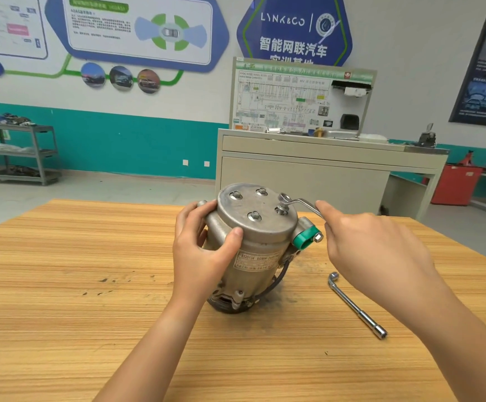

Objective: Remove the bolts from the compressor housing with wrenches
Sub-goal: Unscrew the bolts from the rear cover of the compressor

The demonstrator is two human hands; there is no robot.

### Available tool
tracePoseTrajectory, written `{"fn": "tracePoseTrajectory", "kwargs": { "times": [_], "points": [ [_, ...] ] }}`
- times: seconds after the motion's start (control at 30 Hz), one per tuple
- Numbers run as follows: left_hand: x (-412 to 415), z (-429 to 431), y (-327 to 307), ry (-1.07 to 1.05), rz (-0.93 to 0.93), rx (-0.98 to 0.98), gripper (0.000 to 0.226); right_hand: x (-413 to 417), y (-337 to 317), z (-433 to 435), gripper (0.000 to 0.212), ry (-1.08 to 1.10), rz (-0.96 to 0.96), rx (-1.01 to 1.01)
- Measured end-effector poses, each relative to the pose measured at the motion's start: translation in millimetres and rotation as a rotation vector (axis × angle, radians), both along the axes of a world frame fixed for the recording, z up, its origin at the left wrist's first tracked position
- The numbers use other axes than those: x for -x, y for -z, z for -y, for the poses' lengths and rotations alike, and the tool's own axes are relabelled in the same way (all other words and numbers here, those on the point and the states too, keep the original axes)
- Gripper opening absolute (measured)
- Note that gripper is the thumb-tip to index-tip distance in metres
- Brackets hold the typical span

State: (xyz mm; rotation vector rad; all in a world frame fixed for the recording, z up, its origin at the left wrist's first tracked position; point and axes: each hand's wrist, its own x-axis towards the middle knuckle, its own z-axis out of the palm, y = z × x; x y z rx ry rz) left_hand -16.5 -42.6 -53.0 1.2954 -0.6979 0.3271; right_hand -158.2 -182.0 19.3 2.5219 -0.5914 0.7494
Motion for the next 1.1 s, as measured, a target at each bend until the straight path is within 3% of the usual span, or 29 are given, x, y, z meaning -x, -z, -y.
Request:
{"fn": "tracePoseTrajectory", "kwargs": {
  "times": [0.17,0.33,0.43,0.57,0.7,0.87,1.0,1.1],
  "points": [
    [-0.6,2.3,-0.1,-0.001,0.002,0.000,0.042,4.5,-9.7,-7.4,0.039,0.034,-0.069,0.034],
    [-1.1,1.7,-0.5,0.003,0.014,-0.010,0.042,-1.7,-5.2,-22.4,0.059,0.109,-0.158,0.093],
    [-3.7,0.3,0.0,0.011,0.015,0.002,0.041,-0.9,6.7,-35.6,0.063,0.278,-0.237,0.106],
    [-6.3,-2.4,1.2,-0.003,0.018,0.030,0.039,3.0,11.0,-29.6,0.048,0.153,-0.160,0.025],
    [-6.3,-1.0,0.1,0.006,0.028,-0.003,0.041,1.2,-5.9,-24.4,0.059,0.091,-0.196,0.109],
    [0.3,7.9,-1.2,-0.025,0.031,-0.007,0.048,-8.1,-19.2,-29.8,0.053,0.071,-0.249,0.036],
    [-0.4,7.8,-1.5,-0.019,0.031,-0.010,0.047,-1.1,-5.5,-27.3,0.053,0.123,-0.193,0.120],
    [-6.0,1.0,0.2,0.010,0.019,0.012,0.043,2.3,9.2,4.5,0.029,-0.095,0.130,0.146]
  ]
}}
